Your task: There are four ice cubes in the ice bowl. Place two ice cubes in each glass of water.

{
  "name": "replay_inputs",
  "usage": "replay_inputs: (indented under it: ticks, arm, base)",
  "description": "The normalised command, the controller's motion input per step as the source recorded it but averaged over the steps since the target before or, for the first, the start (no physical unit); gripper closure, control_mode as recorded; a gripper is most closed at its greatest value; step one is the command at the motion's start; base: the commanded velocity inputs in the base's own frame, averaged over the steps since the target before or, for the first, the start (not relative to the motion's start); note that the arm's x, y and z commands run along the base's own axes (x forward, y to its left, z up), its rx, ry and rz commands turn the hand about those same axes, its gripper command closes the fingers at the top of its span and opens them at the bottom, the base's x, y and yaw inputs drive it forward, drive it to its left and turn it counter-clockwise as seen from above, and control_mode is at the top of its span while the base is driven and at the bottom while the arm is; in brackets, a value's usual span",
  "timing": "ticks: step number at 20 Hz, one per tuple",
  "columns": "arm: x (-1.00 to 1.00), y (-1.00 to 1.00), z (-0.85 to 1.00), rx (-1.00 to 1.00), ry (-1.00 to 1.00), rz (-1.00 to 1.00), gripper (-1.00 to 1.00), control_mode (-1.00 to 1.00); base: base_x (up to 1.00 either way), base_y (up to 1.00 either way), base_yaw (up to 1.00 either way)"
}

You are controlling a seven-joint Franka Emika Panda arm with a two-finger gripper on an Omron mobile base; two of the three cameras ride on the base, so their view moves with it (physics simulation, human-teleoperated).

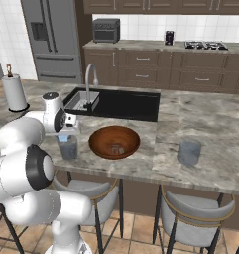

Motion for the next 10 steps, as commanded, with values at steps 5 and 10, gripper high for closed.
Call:
replay_inputs:
  ticks: [5, 10]
  arm:
    - [0.09, 0.0, -0.14, 0.0, 0.0, 0.0, 1.0, -1.0]
    - [0.11, 0.0, -0.11, 0.0, 0.0, 0.0, 1.0, -1.0]
  base:
    - [0.0, 0.0, 0.0]
    - [0.0, 0.0, 0.0]
